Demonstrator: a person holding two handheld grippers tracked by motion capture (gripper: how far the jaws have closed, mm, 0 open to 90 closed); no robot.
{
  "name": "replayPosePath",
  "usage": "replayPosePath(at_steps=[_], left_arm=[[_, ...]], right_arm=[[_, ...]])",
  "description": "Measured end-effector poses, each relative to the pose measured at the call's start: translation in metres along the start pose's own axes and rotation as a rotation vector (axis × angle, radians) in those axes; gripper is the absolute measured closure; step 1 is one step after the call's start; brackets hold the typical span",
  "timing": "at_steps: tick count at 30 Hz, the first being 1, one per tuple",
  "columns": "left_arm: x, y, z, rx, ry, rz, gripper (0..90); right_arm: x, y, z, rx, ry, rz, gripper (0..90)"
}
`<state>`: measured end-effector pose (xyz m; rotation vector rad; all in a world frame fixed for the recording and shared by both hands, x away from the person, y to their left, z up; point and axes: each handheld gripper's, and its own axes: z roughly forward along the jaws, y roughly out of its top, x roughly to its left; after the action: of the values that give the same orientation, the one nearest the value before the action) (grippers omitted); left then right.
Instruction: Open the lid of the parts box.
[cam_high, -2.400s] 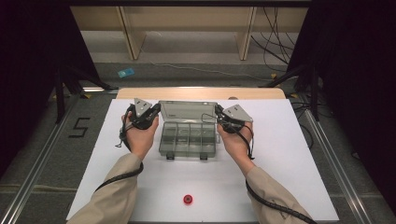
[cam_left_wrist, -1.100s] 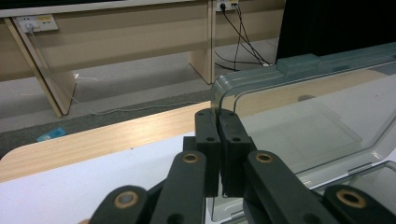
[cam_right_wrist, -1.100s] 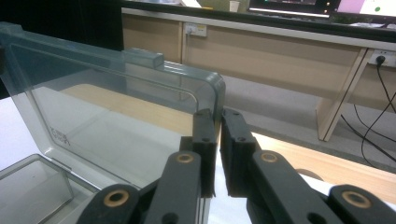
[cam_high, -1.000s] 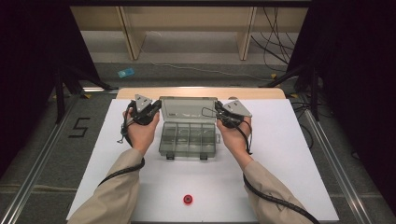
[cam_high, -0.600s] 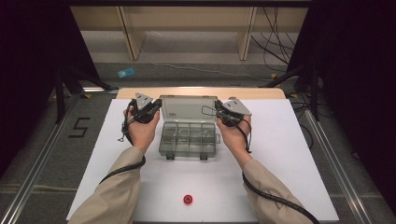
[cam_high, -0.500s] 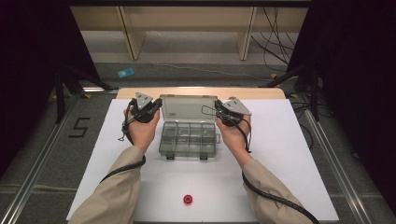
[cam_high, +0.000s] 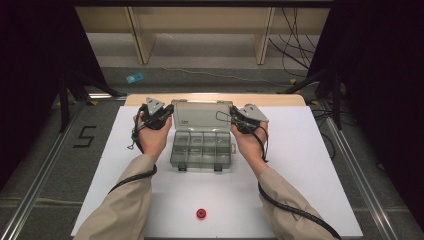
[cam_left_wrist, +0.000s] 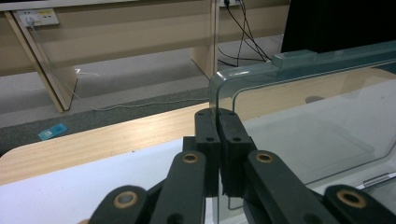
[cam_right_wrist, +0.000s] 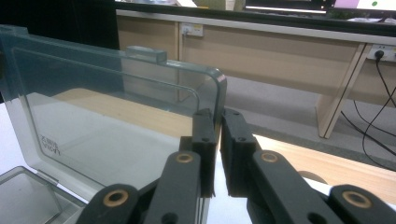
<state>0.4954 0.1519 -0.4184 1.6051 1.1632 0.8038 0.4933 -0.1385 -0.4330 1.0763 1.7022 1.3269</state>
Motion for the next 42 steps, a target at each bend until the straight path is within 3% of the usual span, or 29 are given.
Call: replayPosePath(at_steps=[6, 13, 24, 28, 36, 39, 42], left_arm=[[0.000, -0.004, 0.004, 0.012, 0.005, -0.001, 88.2], [0.000, -0.006, 0.007, 0.022, 0.019, 0.024, 89.3], [0.000, -0.008, 0.010, 0.030, 0.023, 0.028, 89.4], [0.000, -0.010, 0.013, 0.043, 0.024, 0.033, 89.3], [-0.001, -0.012, 0.015, 0.068, 0.016, 0.039, 85.7], [-0.002, -0.012, 0.014, 0.070, 0.006, 0.043, 82.5], [-0.002, -0.012, 0.010, 0.077, -0.026, 0.030, 72.0]], right_arm=[[0.000, 0.000, 0.002, 0.018, 0.009, 0.008, 85.1], [-0.001, 0.000, 0.005, 0.005, 0.001, 0.012, 85.0], [-0.003, -0.002, 0.011, -0.002, -0.017, -0.002, 83.5], [-0.004, -0.007, 0.014, 0.028, -0.025, 0.003, 81.9], [-0.014, -0.020, 0.020, 0.098, -0.039, 0.011, 70.7], [-0.017, -0.021, 0.020, 0.126, -0.002, 0.032, 61.8], [-0.020, -0.019, 0.018, 0.136, 0.057, 0.043, 45.9]])
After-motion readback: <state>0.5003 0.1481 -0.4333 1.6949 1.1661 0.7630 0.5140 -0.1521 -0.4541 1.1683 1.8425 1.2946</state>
